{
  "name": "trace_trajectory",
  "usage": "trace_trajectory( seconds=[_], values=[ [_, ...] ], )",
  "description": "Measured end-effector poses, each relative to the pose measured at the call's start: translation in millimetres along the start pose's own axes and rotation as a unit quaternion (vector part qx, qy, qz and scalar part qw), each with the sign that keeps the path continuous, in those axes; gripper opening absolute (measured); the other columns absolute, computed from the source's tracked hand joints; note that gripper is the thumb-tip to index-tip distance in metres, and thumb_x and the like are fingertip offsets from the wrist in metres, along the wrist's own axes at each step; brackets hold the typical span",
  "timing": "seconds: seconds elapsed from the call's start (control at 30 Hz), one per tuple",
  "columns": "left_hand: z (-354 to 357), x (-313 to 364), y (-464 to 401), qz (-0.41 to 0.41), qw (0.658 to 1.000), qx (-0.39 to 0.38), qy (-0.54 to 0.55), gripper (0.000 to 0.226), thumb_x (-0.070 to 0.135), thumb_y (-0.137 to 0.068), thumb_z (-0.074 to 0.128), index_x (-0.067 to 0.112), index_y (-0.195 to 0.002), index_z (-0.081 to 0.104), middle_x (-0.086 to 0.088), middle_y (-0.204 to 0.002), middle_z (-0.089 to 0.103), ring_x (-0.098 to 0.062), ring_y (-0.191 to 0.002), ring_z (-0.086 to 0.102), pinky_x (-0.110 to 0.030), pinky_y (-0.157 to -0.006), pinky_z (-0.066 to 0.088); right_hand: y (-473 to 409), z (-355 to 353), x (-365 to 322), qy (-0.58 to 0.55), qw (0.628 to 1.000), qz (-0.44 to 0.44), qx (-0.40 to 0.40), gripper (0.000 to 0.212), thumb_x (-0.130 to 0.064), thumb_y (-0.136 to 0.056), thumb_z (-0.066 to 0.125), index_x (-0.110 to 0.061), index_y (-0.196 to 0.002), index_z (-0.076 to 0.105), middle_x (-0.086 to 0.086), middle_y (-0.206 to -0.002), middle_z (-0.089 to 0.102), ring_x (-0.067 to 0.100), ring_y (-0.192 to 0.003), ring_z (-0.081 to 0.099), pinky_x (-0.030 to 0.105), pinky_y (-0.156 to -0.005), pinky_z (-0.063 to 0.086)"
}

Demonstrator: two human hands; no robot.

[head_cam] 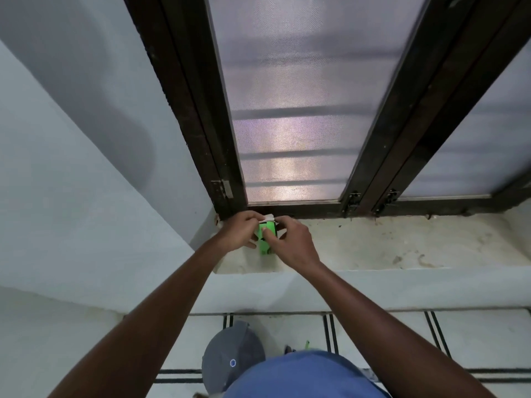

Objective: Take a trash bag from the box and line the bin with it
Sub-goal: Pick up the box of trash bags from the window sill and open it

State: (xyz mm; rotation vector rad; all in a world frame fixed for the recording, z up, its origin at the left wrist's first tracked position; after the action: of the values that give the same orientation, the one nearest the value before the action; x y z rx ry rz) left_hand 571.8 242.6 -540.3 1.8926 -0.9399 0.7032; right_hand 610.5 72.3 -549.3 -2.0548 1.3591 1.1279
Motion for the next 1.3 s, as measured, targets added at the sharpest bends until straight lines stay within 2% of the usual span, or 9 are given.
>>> trace_trajectory(
  seconds=[0.13, 0.33, 0.53, 0.6, 0.77, 0.9, 1.03, 1.17, 1.3],
  values=[
    [-1, -4, -2, -0.022, 0.998, 0.001, 0.063, 0.03, 0.017, -0.111, 0.051, 0.014, -0.128, 0.076, -0.019, -0.125, 0.073, -0.032, -0.103, 0.074, -0.049, -0.092, 0.067, 0, -7, 8, -0.095, 0.994, 0.047, 0.026, 0.038, -0.039, -0.106, 0.067, -0.02, -0.138, 0.071, -0.007, -0.113, 0.077, 0.008, -0.086, 0.078, 0.045, -0.084, 0.068],
    [3, -8, 2, 0.008, 0.999, 0.025, 0.048, 0.036, 0.042, -0.094, 0.083, 0.016, -0.119, 0.078, -0.003, -0.113, 0.076, -0.02, -0.102, 0.075, -0.025, -0.072, 0.065, 4, -3, 20, -0.109, 0.993, 0.04, 0.026, 0.019, -0.04, -0.107, 0.07, -0.03, -0.12, 0.079, -0.015, -0.107, 0.08, 0.011, -0.084, 0.081, 0.044, -0.082, 0.068],
    [2, -13, 2, -0.002, 0.998, 0.047, 0.049, 0.02, 0.02, -0.096, 0.079, 0.012, -0.114, 0.081, -0.013, -0.114, 0.078, -0.024, -0.1, 0.077, -0.034, -0.079, 0.069, 13, 0, 14, -0.107, 0.993, 0.043, -0.012, 0.027, -0.021, -0.107, 0.06, -0.03, -0.119, 0.083, -0.008, -0.111, 0.076, 0.0, -0.092, 0.072, 0.028, -0.084, 0.057],
    [0, -13, 3, -0.019, 0.996, 0.056, 0.06, 0.022, 0.029, -0.094, 0.083, 0.013, -0.109, 0.081, -0.011, -0.11, 0.08, -0.023, -0.097, 0.078, -0.034, -0.078, 0.069, 15, 3, 12, -0.11, 0.993, 0.018, -0.039, 0.03, -0.024, -0.106, 0.065, -0.029, -0.131, 0.08, -0.007, -0.122, 0.07, 0.0, -0.1, 0.068, 0.029, -0.089, 0.055],
    [-1, -10, 1, -0.028, 0.996, 0.08, 0.014, 0.037, 0.046, -0.085, 0.091, 0.015, -0.101, 0.077, -0.005, -0.101, 0.078, -0.023, -0.092, 0.079, -0.032, -0.07, 0.069, 17, 13, 13, -0.053, 0.995, -0.013, -0.083, 0.069, -0.031, -0.094, 0.082, -0.021, -0.158, 0.061, -0.009, -0.134, 0.055, 0.013, -0.117, 0.068, 0.038, -0.098, 0.062],
    [-2, -7, -1, -0.039, 0.996, 0.076, 0.008, 0.034, 0.045, -0.086, 0.091, 0.017, -0.1, 0.078, -0.004, -0.101, 0.079, -0.021, -0.09, 0.079, -0.028, -0.065, 0.068, 14, 17, 17, -0.049, 0.995, -0.017, -0.08, 0.072, -0.038, -0.09, 0.086, -0.026, -0.156, 0.062, -0.008, -0.13, 0.056, 0.015, -0.118, 0.067, 0.037, -0.098, 0.062],
    [-1, -9, -1, -0.047, 0.996, 0.067, 0.032, 0.026, 0.038, -0.086, 0.091, 0.018, -0.098, 0.081, -0.004, -0.098, 0.081, -0.021, -0.089, 0.081, -0.037, -0.079, 0.07, 12, 19, 22, -0.038, 0.996, -0.031, -0.079, 0.073, -0.053, -0.086, 0.086, -0.033, -0.154, 0.065, -0.008, -0.129, 0.058, 0.013, -0.115, 0.066, 0.033, -0.097, 0.062],
    [-3, -7, 2, -0.051, 0.995, 0.055, 0.061, 0.018, 0.028, -0.095, 0.08, 0.011, -0.097, 0.079, -0.007, -0.097, 0.08, -0.022, -0.084, 0.081, -0.024, -0.063, 0.064, 12, 17, 21, -0.037, 0.996, -0.035, -0.072, 0.069, -0.055, -0.084, 0.087, -0.034, -0.147, 0.069, -0.01, -0.128, 0.059, 0.009, -0.112, 0.065, 0.032, -0.097, 0.06],
    [-6, -20, 4, -0.047, 0.986, -0.027, 0.161, 0.024, 0.008, -0.104, 0.066, 0.004, -0.125, 0.077, -0.016, -0.122, 0.077, -0.027, -0.102, 0.078, -0.033, -0.078, 0.068, 15, 12, 20, -0.051, 0.997, -0.031, -0.045, 0.061, -0.058, -0.082, 0.09, -0.039, -0.137, 0.074, -0.014, -0.128, 0.062, 0.0, -0.108, 0.063, 0.024, -0.091, 0.054]
  ],
)
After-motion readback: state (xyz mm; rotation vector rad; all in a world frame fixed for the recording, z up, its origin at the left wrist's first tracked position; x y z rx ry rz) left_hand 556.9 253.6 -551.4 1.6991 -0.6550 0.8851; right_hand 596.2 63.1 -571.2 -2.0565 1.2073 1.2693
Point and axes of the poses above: each hand's wrist, its own y-axis away from the middle knuckle, its own z-axis out of the palm, x = y × z, the point moved 4 cm from there along -y, towards the middle knuckle
